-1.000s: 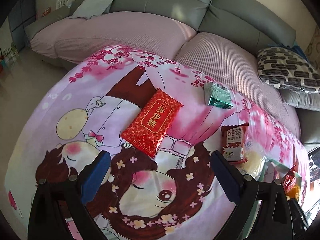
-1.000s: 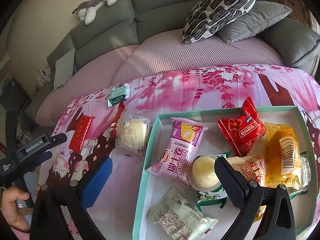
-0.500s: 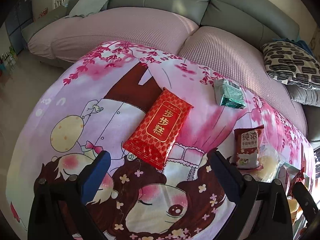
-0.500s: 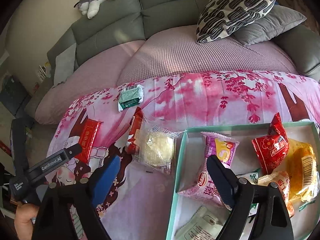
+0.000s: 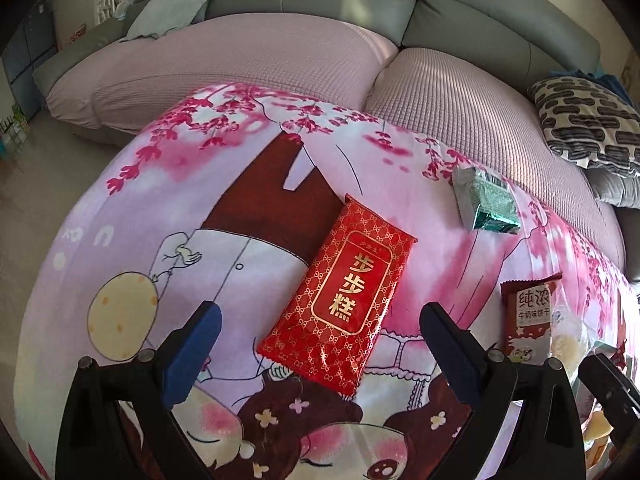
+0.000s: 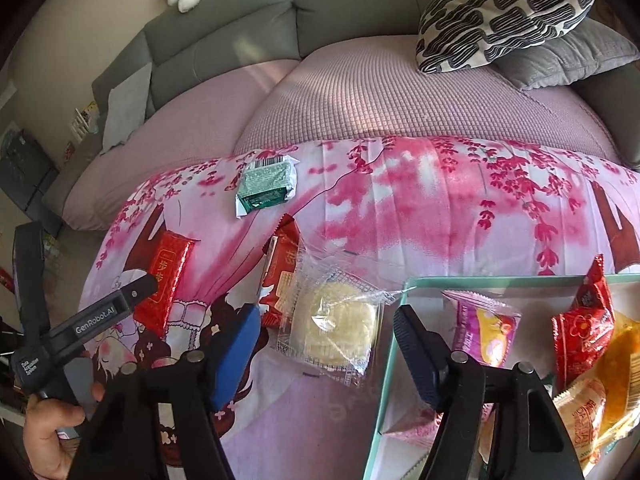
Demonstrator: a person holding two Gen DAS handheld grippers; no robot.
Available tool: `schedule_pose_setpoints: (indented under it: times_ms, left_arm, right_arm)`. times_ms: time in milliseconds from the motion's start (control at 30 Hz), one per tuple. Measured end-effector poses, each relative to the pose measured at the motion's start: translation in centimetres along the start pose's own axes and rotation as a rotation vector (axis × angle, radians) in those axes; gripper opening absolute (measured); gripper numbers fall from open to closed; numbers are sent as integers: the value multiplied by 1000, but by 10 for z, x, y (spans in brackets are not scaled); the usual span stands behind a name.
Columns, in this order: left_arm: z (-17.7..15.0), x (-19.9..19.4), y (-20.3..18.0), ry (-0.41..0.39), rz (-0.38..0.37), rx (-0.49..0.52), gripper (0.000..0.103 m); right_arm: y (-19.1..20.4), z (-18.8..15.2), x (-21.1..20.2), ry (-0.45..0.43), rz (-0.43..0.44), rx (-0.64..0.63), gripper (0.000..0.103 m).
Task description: Organize snacks
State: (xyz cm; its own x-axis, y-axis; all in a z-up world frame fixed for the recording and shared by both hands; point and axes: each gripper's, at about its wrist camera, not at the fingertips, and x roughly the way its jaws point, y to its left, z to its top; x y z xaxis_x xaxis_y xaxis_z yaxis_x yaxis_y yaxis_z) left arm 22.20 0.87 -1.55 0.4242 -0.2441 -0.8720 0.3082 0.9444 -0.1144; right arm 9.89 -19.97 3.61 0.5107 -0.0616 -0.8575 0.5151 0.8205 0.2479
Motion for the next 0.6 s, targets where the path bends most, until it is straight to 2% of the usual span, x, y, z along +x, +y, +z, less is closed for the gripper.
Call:
schedule_pose_setpoints:
  times_ms: [133,233,467,500,567,600]
  left_arm:
    - [0,12,-3,18,0,28,99]
    - [-1,19,-5,31,13,43,99]
    - [-5,29,-16,35,92,108,95]
    - [-6,29,-16,33,94,113,93]
    - [-6,26,-16,24,95,117,77]
    - [-5,24,-15,21,86,116,72]
  right_arm:
    - [2,0,12,20,-6,0,65]
    - [4,-1,17,27,-17,-6,64]
    - [-2,-1,18,26,-16,16,55]
    - [-4,-1,19,30,-20,18,52]
    - [-6,-1,20,36,-18,28,50]
    - [-7,-1,20,35,-14,36,50]
